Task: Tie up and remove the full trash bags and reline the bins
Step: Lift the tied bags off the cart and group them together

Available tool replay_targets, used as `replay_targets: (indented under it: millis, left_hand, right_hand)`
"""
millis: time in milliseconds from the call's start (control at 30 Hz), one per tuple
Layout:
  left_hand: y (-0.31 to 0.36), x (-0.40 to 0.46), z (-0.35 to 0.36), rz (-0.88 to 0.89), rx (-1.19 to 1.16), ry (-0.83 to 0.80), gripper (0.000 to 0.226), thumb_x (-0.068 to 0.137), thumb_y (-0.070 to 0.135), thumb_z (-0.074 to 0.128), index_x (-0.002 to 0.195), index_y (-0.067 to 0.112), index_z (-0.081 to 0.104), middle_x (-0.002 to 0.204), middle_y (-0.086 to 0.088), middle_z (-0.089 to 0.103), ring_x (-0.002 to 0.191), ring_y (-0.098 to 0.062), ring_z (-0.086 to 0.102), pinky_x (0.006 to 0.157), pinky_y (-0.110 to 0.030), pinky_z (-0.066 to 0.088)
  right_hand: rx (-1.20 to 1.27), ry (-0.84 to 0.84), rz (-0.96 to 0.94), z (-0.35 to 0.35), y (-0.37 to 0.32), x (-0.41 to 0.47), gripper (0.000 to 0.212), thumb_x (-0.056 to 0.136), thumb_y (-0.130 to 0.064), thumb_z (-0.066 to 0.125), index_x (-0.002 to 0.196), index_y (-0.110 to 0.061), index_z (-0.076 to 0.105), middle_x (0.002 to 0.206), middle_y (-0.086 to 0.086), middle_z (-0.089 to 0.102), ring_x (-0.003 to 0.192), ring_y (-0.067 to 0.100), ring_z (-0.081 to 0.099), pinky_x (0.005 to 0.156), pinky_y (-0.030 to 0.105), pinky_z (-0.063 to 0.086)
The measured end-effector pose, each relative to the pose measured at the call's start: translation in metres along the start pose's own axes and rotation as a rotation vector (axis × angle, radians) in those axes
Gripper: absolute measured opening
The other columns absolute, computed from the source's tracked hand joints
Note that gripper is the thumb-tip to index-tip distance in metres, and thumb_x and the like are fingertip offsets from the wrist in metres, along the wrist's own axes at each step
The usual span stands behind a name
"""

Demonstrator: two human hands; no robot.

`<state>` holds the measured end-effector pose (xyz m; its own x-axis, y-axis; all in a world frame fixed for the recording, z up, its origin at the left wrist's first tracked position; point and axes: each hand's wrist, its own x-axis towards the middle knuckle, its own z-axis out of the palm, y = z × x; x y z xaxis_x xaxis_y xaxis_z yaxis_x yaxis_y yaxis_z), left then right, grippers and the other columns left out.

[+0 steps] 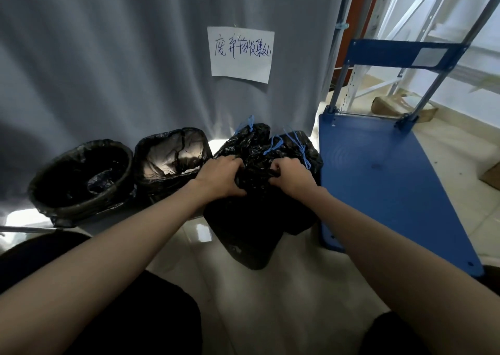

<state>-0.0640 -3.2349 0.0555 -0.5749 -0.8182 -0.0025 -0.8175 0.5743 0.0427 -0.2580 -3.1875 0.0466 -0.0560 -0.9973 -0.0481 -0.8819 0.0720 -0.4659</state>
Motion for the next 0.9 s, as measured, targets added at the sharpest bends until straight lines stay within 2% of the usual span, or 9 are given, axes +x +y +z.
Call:
replay_targets:
  millis: [67, 100, 233, 333, 500, 633, 700, 767, 900]
  left_hand:
    - [0.008, 0.0, -0.002, 0.021, 0.078, 0.103, 0.066, 0.074, 0.069, 0.059, 0.118, 0.021, 0.057, 0.112, 0.0, 0.061, 0.103, -0.023, 0.06, 0.085, -0.038, 0.045]
    - [0.013, 0.001, -0.001, 0.045, 0.114, 0.153, 0.063, 0.078, 0.068, 0.055, 0.119, 0.02, 0.057, 0.113, 0.0, 0.062, 0.104, -0.023, 0.059, 0.086, -0.038, 0.044]
    - [0.027, 0.003, 0.004, 0.203, 0.218, 0.292, 0.021, 0.09, 0.029, 0.055, 0.108, 0.018, 0.057, 0.107, -0.001, 0.06, 0.1, -0.022, 0.057, 0.081, -0.033, 0.041]
    - [0.026, 0.001, 0.006, 0.245, 0.262, 0.314, 0.012, 0.088, 0.012, 0.056, 0.099, 0.015, 0.059, 0.097, -0.002, 0.059, 0.09, -0.023, 0.058, 0.07, -0.033, 0.041]
    - [0.008, 0.003, 0.005, 0.113, 0.254, 0.284, 0.016, 0.087, 0.007, 0.056, 0.101, 0.014, 0.054, 0.099, -0.004, 0.056, 0.088, -0.025, 0.06, 0.065, -0.037, 0.045]
    - [-0.002, 0.007, 0.005, -0.02, 0.24, 0.231, 0.019, 0.087, 0.008, 0.057, 0.105, 0.014, 0.054, 0.107, -0.005, 0.057, 0.096, -0.027, 0.06, 0.066, -0.037, 0.044]
    - [-0.004, 0.01, 0.007, -0.047, 0.238, 0.224, 0.026, 0.085, 0.009, 0.061, 0.11, 0.014, 0.054, 0.11, -0.005, 0.057, 0.1, -0.027, 0.058, 0.072, -0.036, 0.045]
    - [-0.003, 0.015, 0.009, -0.018, 0.252, 0.262, 0.039, 0.081, 0.009, 0.065, 0.116, 0.015, 0.05, 0.112, -0.004, 0.055, 0.102, -0.026, 0.056, 0.079, -0.036, 0.044]
    - [0.005, 0.021, 0.011, 0.149, 0.275, 0.409, 0.038, 0.076, 0.006, 0.064, 0.11, 0.013, 0.049, 0.106, -0.006, 0.052, 0.093, -0.027, 0.052, 0.077, -0.037, 0.043]
  right_hand:
    - [-0.02, 0.062, -0.018, 0.002, -0.001, -0.006, 0.013, 0.086, -0.018, 0.066, 0.082, -0.017, 0.053, 0.081, 0.001, 0.058, 0.078, 0.024, 0.057, 0.063, 0.033, 0.042]
    - [-0.034, 0.089, -0.035, 0.003, -0.001, -0.009, 0.012, 0.086, -0.019, 0.065, 0.084, -0.018, 0.053, 0.082, 0.0, 0.058, 0.079, 0.024, 0.057, 0.064, 0.035, 0.043]
    - [-0.091, 0.197, -0.139, 0.006, 0.001, -0.017, 0.01, 0.087, -0.02, 0.061, 0.092, -0.018, 0.052, 0.091, 0.0, 0.057, 0.081, 0.024, 0.056, 0.066, 0.038, 0.047]
    - [-0.16, 0.26, -0.183, 0.004, 0.008, -0.02, 0.018, 0.086, -0.021, 0.06, 0.101, -0.018, 0.052, 0.097, -0.001, 0.055, 0.08, 0.023, 0.054, 0.061, 0.034, 0.042]
    - [-0.235, 0.287, -0.163, 0.002, 0.023, -0.023, 0.018, 0.085, -0.017, 0.059, 0.102, -0.017, 0.052, 0.095, -0.001, 0.055, 0.082, 0.022, 0.052, 0.072, 0.032, 0.032]
    - [-0.169, 0.353, -0.082, 0.004, 0.031, -0.02, 0.011, 0.088, -0.012, 0.059, 0.097, -0.014, 0.055, 0.096, 0.002, 0.054, 0.078, 0.021, 0.047, 0.072, 0.031, 0.032]
    - [-0.14, 0.365, -0.039, 0.006, 0.031, -0.016, 0.008, 0.091, -0.015, 0.059, 0.098, -0.013, 0.057, 0.097, 0.003, 0.055, 0.085, 0.023, 0.051, 0.076, 0.034, 0.038]
    - [-0.115, 0.351, 0.0, 0.008, 0.031, -0.013, 0.007, 0.092, -0.017, 0.059, 0.098, -0.013, 0.057, 0.091, 0.002, 0.058, 0.086, 0.024, 0.054, 0.082, 0.039, 0.043]
    - [-0.036, 0.308, 0.077, 0.014, 0.031, -0.006, 0.009, 0.093, -0.016, 0.057, 0.099, -0.013, 0.051, 0.084, 0.003, 0.059, 0.077, 0.026, 0.058, 0.069, 0.041, 0.05]
